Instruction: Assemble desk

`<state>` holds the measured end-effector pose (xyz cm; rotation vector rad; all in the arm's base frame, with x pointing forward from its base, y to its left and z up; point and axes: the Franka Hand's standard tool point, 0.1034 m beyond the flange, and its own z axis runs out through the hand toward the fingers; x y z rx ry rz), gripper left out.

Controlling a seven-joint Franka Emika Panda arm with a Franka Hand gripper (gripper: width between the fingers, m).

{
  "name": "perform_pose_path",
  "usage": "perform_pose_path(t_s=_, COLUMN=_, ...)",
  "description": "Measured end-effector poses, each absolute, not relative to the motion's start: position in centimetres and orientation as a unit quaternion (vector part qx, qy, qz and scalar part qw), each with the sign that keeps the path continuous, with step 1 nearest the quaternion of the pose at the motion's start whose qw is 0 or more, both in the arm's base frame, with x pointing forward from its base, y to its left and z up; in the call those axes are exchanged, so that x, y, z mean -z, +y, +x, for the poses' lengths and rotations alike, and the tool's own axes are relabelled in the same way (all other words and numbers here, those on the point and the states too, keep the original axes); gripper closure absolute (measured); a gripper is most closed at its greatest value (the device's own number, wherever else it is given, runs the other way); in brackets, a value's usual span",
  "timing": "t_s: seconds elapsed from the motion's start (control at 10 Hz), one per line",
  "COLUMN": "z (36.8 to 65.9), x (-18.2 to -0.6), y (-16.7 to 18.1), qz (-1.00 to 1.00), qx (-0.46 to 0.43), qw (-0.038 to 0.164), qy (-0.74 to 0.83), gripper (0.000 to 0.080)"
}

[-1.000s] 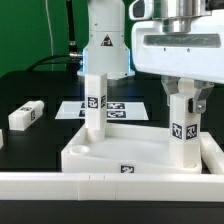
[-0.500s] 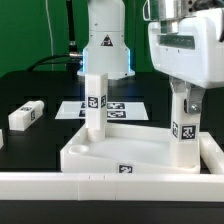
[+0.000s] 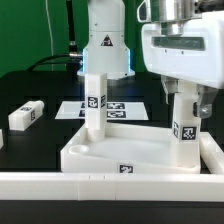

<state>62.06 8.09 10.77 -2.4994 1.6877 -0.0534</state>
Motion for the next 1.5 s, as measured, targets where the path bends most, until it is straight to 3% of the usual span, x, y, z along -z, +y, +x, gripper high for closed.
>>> perform_pose_path(t_s=0.4, z=62.09, x=-10.73, y=8.19, qz=-0.908, qx=0.030, qw=0.058, qy=0.415, gripper=0.0151)
perform_pose_path(t_s=0.9, z=62.21, x=-10.83, y=7.94, qz=-0.983, qx=0.045, qw=0.036, qy=0.175, gripper=0.0150)
perform_pose_path(t_s=1.3, z=62.24, x=-10.91, y=8.03, qz=-0.996, qx=0.049, qw=0.022, qy=0.070, gripper=0.0150)
perform_pose_path(t_s=1.4, z=62.23, x=-10.89, y=7.98, qz=-0.996, qx=0.049, qw=0.022, qy=0.072, gripper=0.0290)
perform_pose_path(t_s=1.5, z=62.22, x=-10.89, y=7.96, qz=-0.996, qx=0.049, qw=0.022, qy=0.072, gripper=0.0290)
